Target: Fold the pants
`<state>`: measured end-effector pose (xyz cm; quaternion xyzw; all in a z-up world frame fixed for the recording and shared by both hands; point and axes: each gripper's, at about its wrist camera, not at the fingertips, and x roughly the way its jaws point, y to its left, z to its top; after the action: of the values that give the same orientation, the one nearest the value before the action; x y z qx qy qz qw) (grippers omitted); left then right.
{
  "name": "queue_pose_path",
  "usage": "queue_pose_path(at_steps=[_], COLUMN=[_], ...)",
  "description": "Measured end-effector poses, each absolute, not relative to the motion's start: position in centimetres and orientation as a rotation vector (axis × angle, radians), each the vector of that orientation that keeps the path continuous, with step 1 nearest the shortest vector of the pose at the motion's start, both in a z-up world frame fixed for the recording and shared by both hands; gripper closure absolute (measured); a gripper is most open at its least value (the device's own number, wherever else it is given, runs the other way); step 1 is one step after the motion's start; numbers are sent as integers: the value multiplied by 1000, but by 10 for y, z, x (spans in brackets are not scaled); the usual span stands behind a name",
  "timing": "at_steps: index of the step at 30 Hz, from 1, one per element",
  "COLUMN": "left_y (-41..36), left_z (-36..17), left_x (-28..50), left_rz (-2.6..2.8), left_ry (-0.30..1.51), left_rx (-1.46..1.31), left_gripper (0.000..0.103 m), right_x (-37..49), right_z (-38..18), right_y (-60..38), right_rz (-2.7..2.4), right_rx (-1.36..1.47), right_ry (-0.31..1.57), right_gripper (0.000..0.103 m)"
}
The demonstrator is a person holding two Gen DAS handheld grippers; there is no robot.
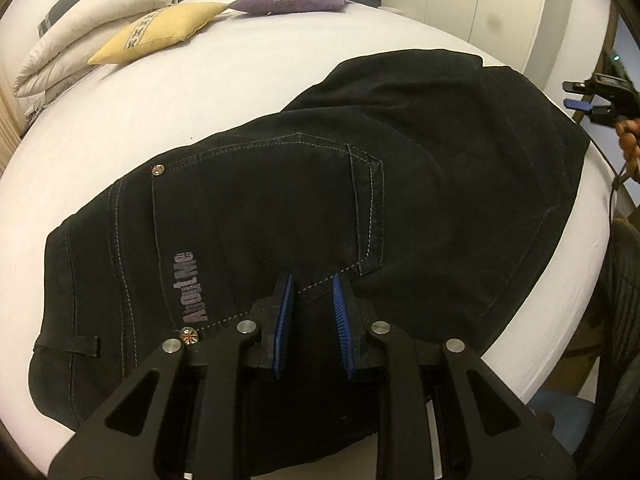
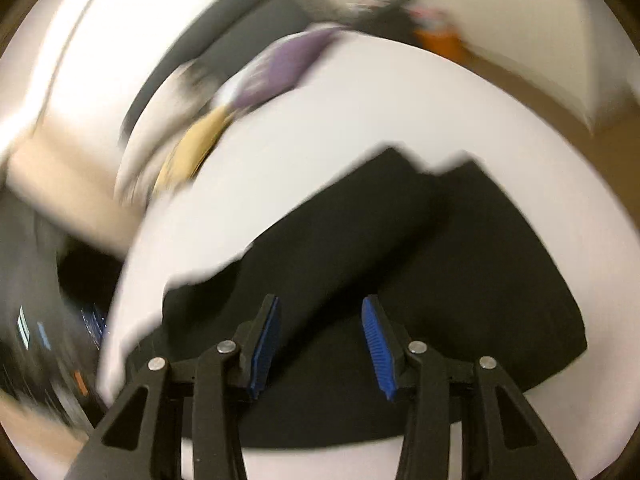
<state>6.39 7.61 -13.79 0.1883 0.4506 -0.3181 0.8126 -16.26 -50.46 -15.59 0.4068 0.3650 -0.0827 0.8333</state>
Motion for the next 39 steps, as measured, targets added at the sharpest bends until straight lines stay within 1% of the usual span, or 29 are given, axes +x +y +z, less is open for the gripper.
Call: queue_pose_path(at_steps=[1,6,13,15,16,17,20,24,25,26,31,34,35,36,37,38,39], left_y=[75,73,69,69,70,70,70,69,68,67,65,64,64,64,63,63,63], left_z=[-138,-141,-144,-145,-145,-145,-146,-147,-147,-147,-148,-147,-147,-147,-148,-148,-147], left_x=[65,54,46,46,45,45,44,43,42,42,41,39,39,38,37,37,37], left_rz=[-676,-665,-653,-649,-649,-647,-645,-638,-634,-631,-622,-612,-608,-606,-603,-601,-600], left_ry=[964,955,947,944,943,940,936,930,930,930,927,925,924,923,921,920,920], left_rx=[406,430,436,433,433,435,441,449,453,455,453,453,451,451,451,452,452], left_gripper=[84,84,83,84,84,84,84,84,84,84,83,84,84,84,84,84,84], right_x=[-165,-157,-138,-131,-129,-128,-130,-134,-135,-141,-162,-160,-159,-157,-156,-157,-157], right_z=[-169,-215,-226,-225,-222,-220,-203,-160,-153,-146,-105,-100,-104,-111,-123,-138,-150], right_y=[-517,-524,-543,-547,-548,-547,-550,-538,-540,-541,-541,-540,-540,-540,-540,-541,-541], right_rz=[-193,-213,-224,-213,-211,-212,-215,-230,-245,-258,-233,-270,-284,-299,-316,-321,-320], right_rx=[956,1190,1332,1334,1326,1318,1257,1105,1089,1080,1058,1026,1022,1023,1039,1082,1128], right_ry=[753,756,656,651,650,646,621,559,547,534,428,481,503,538,590,635,651], right_gripper=[57,57,58,75,86,92,94,97,97,100,101,100,91,80,49,27,25])
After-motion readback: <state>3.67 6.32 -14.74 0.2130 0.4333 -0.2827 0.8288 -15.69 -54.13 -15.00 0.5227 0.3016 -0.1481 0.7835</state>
